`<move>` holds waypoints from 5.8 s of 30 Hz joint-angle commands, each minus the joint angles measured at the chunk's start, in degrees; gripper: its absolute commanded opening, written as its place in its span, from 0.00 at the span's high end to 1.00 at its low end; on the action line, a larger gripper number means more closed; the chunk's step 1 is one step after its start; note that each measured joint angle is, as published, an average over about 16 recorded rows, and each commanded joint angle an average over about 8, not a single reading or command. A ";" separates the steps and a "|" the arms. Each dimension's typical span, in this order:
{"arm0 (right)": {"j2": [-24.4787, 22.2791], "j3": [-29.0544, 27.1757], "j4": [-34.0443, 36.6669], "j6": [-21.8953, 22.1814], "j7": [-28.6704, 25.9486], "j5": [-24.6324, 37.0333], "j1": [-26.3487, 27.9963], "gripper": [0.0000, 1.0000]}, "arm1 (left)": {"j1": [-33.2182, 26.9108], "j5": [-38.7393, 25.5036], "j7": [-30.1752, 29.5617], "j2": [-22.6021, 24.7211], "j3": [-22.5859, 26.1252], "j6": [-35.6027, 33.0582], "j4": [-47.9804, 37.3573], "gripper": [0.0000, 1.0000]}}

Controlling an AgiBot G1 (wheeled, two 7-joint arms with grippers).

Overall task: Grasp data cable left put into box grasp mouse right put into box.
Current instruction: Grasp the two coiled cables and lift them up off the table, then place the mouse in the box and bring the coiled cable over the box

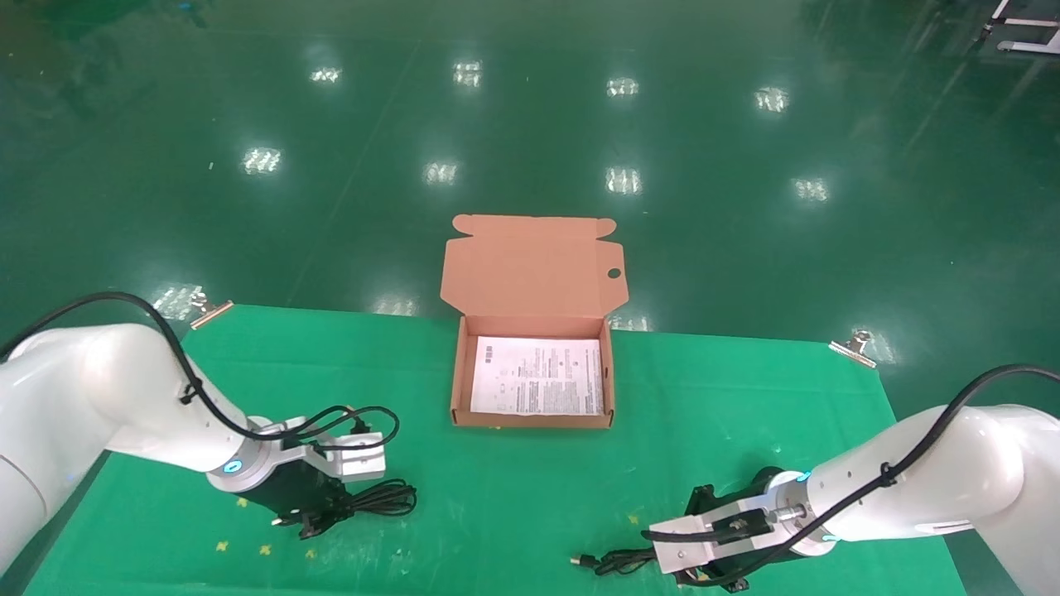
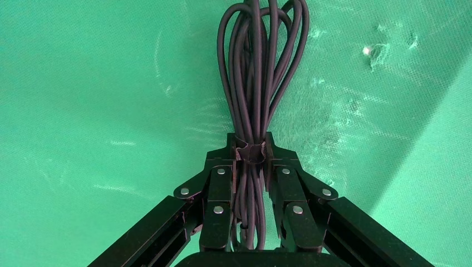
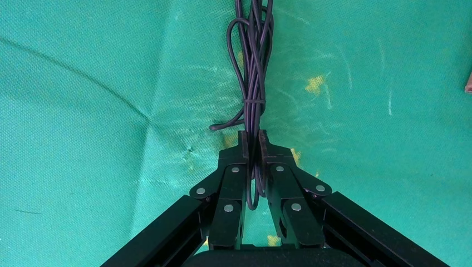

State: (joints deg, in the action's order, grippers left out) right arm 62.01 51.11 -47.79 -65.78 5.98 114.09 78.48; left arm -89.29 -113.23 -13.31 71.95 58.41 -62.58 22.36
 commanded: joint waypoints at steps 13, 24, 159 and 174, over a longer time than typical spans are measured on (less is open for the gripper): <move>-3.77 -3.48 -3.80 0.79 -2.81 -2.95 2.48 1.00 | -3.25 -0.95 -3.09 -3.94 -0.56 0.19 6.26 1.00; -7.93 -9.32 -12.18 4.79 -8.82 -4.62 9.46 1.00 | -6.29 -8.26 -12.03 -9.81 -0.12 3.67 24.96 1.00; -7.67 11.60 -1.52 27.72 -17.57 -22.64 13.44 0.00 | 1.33 -9.61 -5.69 6.52 7.96 29.65 18.67 1.00; -12.96 12.93 -7.41 26.38 -24.31 -18.50 14.13 0.00 | 0.86 -1.35 -4.00 7.03 16.57 34.01 18.52 0.00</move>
State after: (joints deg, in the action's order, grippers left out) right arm 49.32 63.97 -54.90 -39.35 -18.11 95.38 92.60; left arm -88.40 -115.02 -17.26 78.90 74.50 -28.79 41.01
